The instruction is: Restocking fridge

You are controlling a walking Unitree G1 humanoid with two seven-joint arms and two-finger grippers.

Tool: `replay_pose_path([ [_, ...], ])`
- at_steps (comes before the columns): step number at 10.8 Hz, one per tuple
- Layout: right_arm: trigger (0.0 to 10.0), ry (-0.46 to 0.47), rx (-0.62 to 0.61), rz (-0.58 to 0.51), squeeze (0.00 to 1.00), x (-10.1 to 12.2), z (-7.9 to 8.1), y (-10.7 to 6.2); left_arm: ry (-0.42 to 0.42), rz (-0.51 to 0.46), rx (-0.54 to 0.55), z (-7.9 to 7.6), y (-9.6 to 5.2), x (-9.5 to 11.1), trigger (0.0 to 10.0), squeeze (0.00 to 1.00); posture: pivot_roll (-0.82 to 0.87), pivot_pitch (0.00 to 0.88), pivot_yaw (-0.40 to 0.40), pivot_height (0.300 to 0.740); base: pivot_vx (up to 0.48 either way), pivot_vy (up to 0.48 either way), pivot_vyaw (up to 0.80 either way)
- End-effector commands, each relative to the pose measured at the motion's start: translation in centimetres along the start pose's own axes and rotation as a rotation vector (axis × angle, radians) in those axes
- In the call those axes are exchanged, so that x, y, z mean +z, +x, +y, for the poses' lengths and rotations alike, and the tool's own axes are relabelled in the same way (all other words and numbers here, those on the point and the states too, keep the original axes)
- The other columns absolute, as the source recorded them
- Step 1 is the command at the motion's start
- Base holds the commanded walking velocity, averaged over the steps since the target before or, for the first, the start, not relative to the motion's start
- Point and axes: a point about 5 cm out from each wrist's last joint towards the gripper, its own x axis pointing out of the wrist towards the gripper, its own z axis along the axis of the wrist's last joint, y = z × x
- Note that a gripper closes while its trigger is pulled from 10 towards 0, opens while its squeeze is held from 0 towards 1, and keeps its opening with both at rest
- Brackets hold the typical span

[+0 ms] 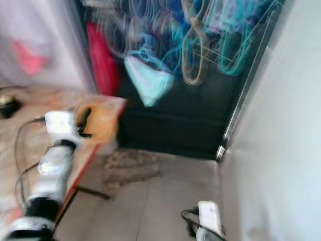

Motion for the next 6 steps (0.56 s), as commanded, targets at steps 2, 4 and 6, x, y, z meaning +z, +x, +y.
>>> replay_pose_path([
  [2, 10.0, -0.002, 0.008, -0.004, 0.0, 0.2, 0.4, 0.1, 0.03, 0.016, -0.055, 0.2, -0.3, -0.2, 10.0, 0.0, 0.09, 0.0, 0.048, 0.74, 0.0, 0.0, -0.8],
  [4, 10.0, -0.003, 0.011, -0.003, 0.0, 0.1, 0.4, 0.0, 0.06, 0.157, -0.076, 0.3, -1.4, -2.9, 10.0, 0.0, 0.08, 0.0, 0.051, 0.74, 0.0, 0.0, -0.8],
  [6, 10.0, -0.005, 0.012, -0.001, 0.0, 0.1, 0.5, 0.0, 0.022, 0.338, -0.077, 0.7, -3.1, -6.7, 10.0, 0.0, 0.07, 0.0, 0.056, 0.74, 0.0, 0.0, -0.8],
])
